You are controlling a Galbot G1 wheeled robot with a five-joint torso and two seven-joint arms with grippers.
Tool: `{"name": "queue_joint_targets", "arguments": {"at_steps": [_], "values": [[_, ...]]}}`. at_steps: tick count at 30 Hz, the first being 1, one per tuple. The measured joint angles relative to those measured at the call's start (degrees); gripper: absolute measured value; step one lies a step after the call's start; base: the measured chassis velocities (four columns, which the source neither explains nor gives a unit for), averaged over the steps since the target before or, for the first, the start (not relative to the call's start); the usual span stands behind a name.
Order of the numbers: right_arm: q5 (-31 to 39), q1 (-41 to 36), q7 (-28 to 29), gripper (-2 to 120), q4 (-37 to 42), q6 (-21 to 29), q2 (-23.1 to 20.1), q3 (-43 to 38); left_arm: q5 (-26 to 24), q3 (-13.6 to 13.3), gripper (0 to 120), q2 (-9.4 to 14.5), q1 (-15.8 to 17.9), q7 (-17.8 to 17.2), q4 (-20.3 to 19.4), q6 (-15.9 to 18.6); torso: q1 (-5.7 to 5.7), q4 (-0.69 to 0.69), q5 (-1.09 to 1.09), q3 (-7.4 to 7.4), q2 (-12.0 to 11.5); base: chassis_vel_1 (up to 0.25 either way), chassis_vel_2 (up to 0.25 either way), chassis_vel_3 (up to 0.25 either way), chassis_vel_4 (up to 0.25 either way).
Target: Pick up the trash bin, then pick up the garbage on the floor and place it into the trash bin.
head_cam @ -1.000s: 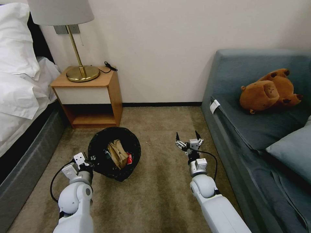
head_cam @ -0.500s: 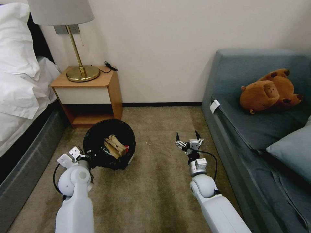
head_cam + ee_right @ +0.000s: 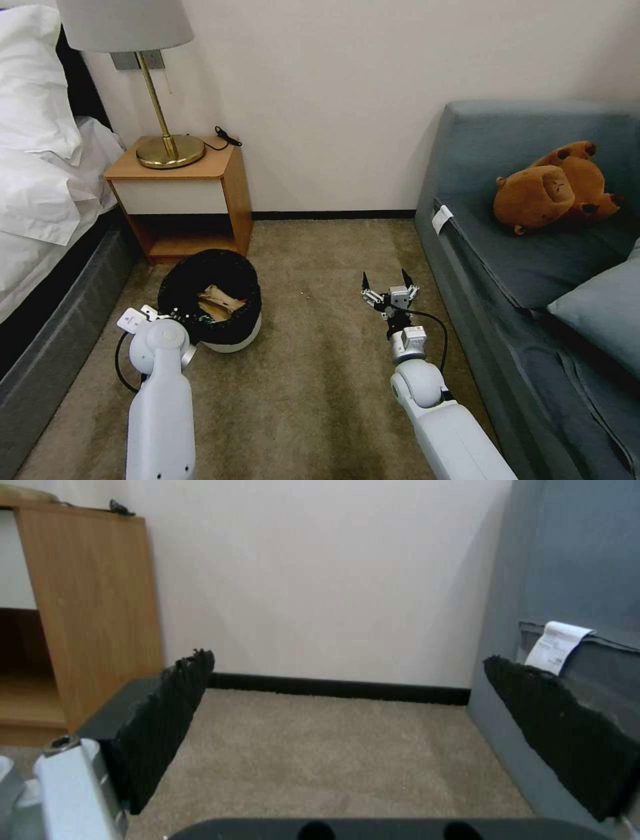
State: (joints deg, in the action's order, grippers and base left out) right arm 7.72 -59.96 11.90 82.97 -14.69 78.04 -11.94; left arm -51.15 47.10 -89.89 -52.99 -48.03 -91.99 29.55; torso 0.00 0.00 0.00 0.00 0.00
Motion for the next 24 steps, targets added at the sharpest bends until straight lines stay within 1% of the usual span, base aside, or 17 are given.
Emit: {"name": "queue_joint_targets", "arguments": {"at_steps": [2,4,8,11,12,13,15,16,19,20,22,23,24], "values": [[0.0,0.0,0.0,100,0.0,0.0,0.0,0.0,0.0,0.1,2,0.2,1.2,-0.3,1.4,-0.7,0.00,0.00,0.00,0.00,0.0,0.000,0.000,0.000,0.000],[0.0,0.0,0.0,100,0.0,0.0,0.0,0.0,0.0,0.1,2,0.2,1.6,-0.3,1.9,-0.8,0.00,0.00,0.00,0.00,0.0,0.000,0.000,0.000,0.000],[0.0,0.0,0.0,100,0.0,0.0,0.0,0.0,0.1,0.0,2,0.1,1.8,0.2,2.6,-0.9,0.00,0.00,0.00,0.00,0.0,0.000,0.000,0.000,0.000],[0.0,0.0,0.0,100,0.0,0.0,0.0,0.0,0.2,-0.2,2,-0.1,1.7,0.6,2.7,-0.3,0.00,0.00,0.01,0.00,0.0,0.000,0.000,0.000,0.000],[0.0,0.0,0.0,100,0.0,0.0,0.0,0.0,0.1,-0.2,5,-0.1,1.7,0.6,2.7,-0.1,0.00,-0.01,0.01,0.00,0.0,0.000,0.000,0.000,0.000],[0.0,0.0,0.0,100,0.0,0.0,0.0,0.0,0.1,-0.2,5,-0.1,1.7,0.6,2.7,-0.1,0.00,-0.01,0.01,0.00,0.0,0.000,0.000,0.000,0.000],[0.0,0.0,0.0,100,0.0,0.0,0.0,0.0,0.2,-0.2,16,-0.2,1.7,0.9,2.8,0.0,0.00,-0.01,0.02,0.00,0.0,0.000,0.000,0.000,0.000],[0.0,0.0,0.0,100,0.0,0.0,0.0,0.0,0.2,-0.2,16,-0.2,1.7,0.9,2.8,0.0,0.00,-0.01,0.02,0.00,0.0,0.000,0.000,0.000,0.000],[0.0,0.0,0.0,100,0.0,0.0,0.0,0.0,0.4,-0.2,32,-0.1,1.6,1.3,2.8,0.1,0.00,0.00,0.01,0.00,0.0,0.000,0.000,0.000,0.000],[0.0,0.0,0.0,100,0.0,0.0,0.0,0.0,0.4,-0.2,32,-0.1,1.6,1.3,2.8,0.1,0.00,0.00,0.01,0.00,0.0,0.000,0.000,0.000,0.000],[0.0,0.0,0.0,100,0.0,0.0,0.0,0.0,0.6,-0.2,41,0.0,1.4,1.7,2.7,0.1,0.00,0.00,0.01,0.00,0.0,0.000,0.000,0.000,0.000],[0.0,0.0,0.0,100,0.0,0.0,0.0,0.0,0.6,-0.2,41,0.0,1.4,1.7,2.7,0.1,0.00,0.00,0.01,0.00,0.0,0.000,0.000,0.000,0.000],[0.0,0.0,0.0,100,0.0,0.0,0.0,0.0,0.7,-0.2,47,0.0,1.2,1.9,2.7,0.1,0.00,0.00,0.01,0.00,0.0,0.000,0.000,0.000,0.000]]}}
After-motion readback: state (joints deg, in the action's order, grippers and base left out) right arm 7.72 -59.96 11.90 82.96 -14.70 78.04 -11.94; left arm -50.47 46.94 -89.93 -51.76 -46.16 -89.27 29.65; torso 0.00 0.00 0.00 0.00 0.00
